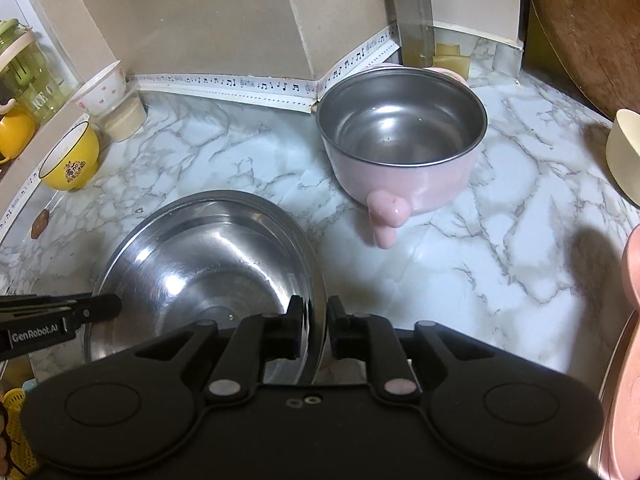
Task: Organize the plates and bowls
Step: 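Carry the steel bowl across and lower it onto the counter, then open both grippers and lift away from the steel bowl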
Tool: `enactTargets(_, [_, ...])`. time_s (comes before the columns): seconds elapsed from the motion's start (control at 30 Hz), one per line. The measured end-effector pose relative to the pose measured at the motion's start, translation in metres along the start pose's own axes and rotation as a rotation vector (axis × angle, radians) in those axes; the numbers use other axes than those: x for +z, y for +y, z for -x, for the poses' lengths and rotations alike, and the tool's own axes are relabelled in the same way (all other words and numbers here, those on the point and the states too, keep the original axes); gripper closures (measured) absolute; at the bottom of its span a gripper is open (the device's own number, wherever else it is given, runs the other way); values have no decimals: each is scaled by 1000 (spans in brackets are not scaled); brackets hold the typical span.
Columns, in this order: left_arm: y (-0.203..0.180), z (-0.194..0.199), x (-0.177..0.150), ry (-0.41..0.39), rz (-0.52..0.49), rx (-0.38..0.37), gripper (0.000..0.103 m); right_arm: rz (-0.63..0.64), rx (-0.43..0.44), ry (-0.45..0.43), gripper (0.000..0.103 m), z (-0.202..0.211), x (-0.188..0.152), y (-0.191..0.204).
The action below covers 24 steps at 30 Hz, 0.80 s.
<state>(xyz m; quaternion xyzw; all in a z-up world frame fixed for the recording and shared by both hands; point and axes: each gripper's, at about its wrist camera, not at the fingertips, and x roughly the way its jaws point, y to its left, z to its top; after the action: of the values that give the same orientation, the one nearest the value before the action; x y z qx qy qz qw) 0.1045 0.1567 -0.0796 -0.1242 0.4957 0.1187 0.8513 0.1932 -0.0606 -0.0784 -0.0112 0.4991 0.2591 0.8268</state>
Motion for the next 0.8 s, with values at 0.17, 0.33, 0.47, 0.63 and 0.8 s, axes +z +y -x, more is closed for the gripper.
enactTargets(0.17, [-2, 3, -1, -22, -17, 8, 88, -2, 1, 4, 82, 1, -1, -3])
enactTargets(0.33, [1, 5, 0, -32, -8, 6, 88, 12, 0, -2, 81, 6, -1, -2])
enactTargets(0.47, [4, 7, 1, -36, -3, 1, 87, 17, -4, -15, 77, 13, 0, -2])
enactTargets(0.63, [2, 16, 0, -64, -23, 15, 87, 19, -5, -33, 71, 24, 1, -6])
enactTargets(0.8, [4, 30, 1, -97, -30, 14, 87, 20, 2, -56, 66, 38, 2, -9])
